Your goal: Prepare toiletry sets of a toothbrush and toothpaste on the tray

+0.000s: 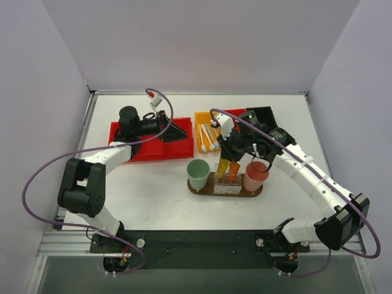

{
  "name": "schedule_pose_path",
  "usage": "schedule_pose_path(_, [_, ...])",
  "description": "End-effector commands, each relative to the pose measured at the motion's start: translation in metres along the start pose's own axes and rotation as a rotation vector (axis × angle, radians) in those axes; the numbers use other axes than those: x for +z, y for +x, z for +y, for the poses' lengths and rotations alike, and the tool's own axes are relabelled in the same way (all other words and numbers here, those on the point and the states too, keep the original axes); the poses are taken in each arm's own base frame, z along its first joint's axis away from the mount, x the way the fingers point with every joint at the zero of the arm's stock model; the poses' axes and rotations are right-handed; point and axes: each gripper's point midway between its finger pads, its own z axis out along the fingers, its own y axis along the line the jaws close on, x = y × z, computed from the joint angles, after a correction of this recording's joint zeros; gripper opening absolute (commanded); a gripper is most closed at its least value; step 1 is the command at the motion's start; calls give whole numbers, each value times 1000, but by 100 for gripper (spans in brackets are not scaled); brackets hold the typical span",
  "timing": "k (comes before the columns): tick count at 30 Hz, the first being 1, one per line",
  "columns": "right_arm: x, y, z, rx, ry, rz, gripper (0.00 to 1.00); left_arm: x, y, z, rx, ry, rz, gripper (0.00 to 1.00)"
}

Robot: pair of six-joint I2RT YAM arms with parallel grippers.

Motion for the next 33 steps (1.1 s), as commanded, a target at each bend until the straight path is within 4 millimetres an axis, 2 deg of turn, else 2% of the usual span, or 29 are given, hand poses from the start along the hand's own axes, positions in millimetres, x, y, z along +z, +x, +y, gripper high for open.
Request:
schedule_pose_path(1, [7, 5, -2, -33, 19, 19, 0, -3, -4, -4, 54, 26, -3, 79])
schedule_pose_path(17, [23, 16, -2, -69, 37, 78, 0, -4, -3, -3, 54, 29, -2, 79])
schedule_pose_path(33, [28, 21, 0, -152, 66, 123, 0, -7, -3, -4, 51, 30, -1, 79])
